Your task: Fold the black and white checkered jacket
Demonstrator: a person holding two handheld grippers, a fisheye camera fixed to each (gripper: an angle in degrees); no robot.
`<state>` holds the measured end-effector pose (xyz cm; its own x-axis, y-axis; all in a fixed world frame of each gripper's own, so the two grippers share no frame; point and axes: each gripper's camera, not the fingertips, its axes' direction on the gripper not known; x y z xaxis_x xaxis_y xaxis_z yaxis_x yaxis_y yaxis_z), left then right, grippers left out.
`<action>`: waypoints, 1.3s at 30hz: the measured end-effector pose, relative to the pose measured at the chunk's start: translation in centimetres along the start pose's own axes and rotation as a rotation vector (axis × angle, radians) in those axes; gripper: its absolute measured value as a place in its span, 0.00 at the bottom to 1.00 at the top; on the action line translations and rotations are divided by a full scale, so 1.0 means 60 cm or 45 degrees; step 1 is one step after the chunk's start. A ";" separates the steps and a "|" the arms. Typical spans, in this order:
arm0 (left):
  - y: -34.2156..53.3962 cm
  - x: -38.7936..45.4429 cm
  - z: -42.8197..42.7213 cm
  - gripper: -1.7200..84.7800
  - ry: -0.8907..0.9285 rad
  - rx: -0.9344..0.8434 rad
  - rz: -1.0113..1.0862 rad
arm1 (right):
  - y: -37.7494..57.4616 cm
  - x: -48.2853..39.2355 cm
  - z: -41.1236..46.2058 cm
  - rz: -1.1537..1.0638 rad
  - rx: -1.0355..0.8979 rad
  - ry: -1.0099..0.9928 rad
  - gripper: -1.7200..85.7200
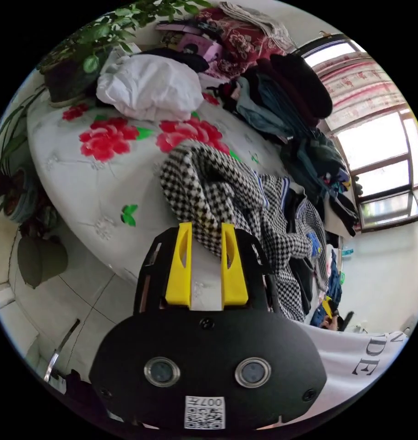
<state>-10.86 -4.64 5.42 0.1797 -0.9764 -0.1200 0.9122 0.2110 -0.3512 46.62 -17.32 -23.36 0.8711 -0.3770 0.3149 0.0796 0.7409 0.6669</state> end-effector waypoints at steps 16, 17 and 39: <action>-0.098 0.247 0.087 0.05 -0.051 -0.040 0.519 | 0.070 -0.109 0.026 -0.348 -0.266 -0.168 0.04; -0.106 0.264 0.064 0.05 -0.079 0.023 0.587 | 0.069 -0.119 0.004 -0.372 -0.227 -0.193 0.04; 0.205 0.176 0.061 0.16 -0.147 -0.127 0.584 | 0.191 -0.206 0.040 -0.494 -0.243 -0.006 0.19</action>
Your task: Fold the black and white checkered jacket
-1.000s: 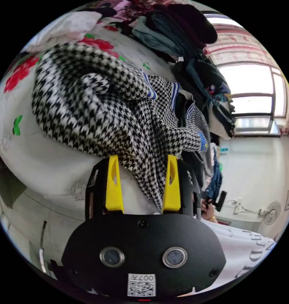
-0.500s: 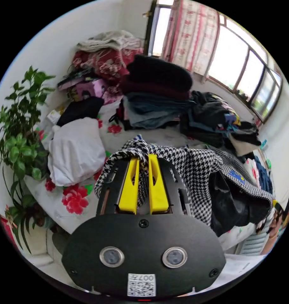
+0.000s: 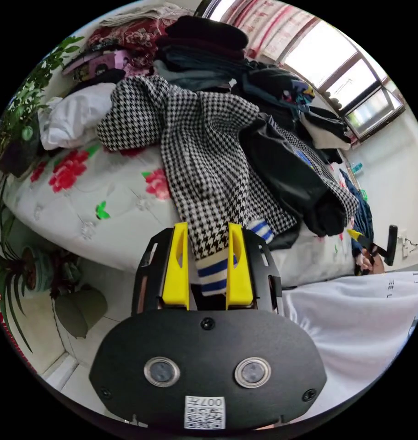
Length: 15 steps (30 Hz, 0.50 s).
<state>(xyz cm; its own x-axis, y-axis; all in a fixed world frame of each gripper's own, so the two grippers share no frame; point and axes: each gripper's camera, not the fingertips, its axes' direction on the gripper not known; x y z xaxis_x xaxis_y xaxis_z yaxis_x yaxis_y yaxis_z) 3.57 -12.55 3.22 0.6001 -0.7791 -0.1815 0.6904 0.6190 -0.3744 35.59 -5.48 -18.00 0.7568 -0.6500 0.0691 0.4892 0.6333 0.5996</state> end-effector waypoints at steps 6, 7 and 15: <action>0.000 0.070 0.059 0.12 -0.174 -0.099 0.146 | -0.055 -0.073 0.085 -0.196 -0.043 0.173 0.17; -0.008 0.086 0.083 0.10 -0.232 -0.164 0.215 | -0.073 -0.078 0.100 -0.193 -0.052 0.212 0.16; -0.048 0.088 -0.058 0.01 -0.410 -0.058 0.239 | -0.068 -0.036 -0.114 -0.229 0.065 -0.086 0.09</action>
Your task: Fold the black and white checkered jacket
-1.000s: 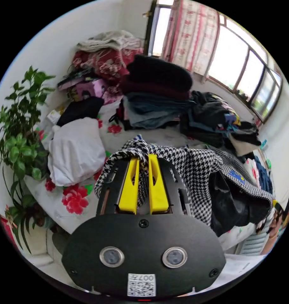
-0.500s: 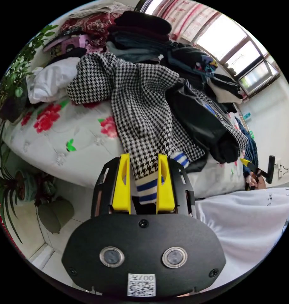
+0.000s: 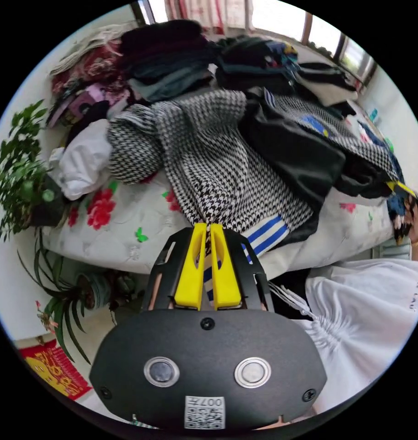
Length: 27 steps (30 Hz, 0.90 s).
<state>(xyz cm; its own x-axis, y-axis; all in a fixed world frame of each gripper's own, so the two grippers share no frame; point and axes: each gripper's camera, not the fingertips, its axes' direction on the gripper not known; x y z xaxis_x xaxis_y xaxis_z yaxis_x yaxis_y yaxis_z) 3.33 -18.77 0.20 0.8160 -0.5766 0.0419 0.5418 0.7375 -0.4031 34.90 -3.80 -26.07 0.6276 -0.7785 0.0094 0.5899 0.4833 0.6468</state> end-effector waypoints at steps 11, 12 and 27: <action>0.141 -0.092 -0.001 0.09 0.046 -0.137 -0.516 | 0.117 0.017 -0.079 0.028 -0.541 0.069 0.11; 0.162 -0.076 -0.002 0.09 0.039 -0.100 -0.563 | 0.119 0.013 -0.066 -0.001 -0.560 0.122 0.11; 0.080 0.240 0.064 0.10 0.491 0.026 0.047 | -0.187 -0.041 0.215 -0.396 -0.340 0.110 0.13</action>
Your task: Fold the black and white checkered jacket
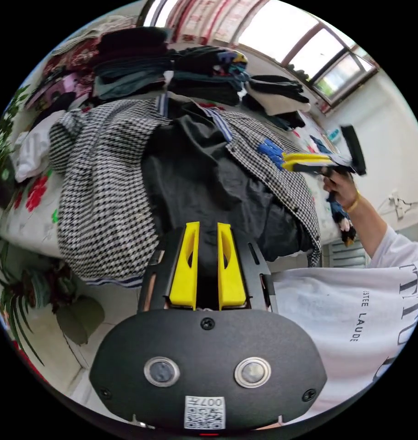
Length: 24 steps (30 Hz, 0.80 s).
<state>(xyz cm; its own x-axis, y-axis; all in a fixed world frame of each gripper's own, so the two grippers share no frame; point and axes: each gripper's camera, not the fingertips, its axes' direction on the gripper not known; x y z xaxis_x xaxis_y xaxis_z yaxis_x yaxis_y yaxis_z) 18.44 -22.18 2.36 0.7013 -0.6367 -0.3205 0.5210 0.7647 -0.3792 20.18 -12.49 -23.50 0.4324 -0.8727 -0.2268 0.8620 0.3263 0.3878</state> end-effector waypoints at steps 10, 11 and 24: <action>-0.123 0.041 0.145 0.11 0.172 -0.170 0.354 | -0.165 0.044 0.142 -0.077 -0.213 0.166 0.09; -0.126 0.039 0.154 0.11 0.172 -0.189 0.371 | -0.169 0.050 0.139 -0.067 -0.224 0.150 0.08; -0.128 -0.047 0.198 0.12 0.296 -0.192 0.422 | -0.294 0.194 -0.107 0.429 0.576 -0.337 0.04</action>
<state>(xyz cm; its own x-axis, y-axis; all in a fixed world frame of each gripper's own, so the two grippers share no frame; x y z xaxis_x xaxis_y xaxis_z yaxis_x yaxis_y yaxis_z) 18.25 -25.08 16.49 0.6812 -0.3780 -0.6270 0.1972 0.9195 -0.3401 11.72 -26.09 -38.73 0.5310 -0.8280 0.1802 0.4672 0.4635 0.7529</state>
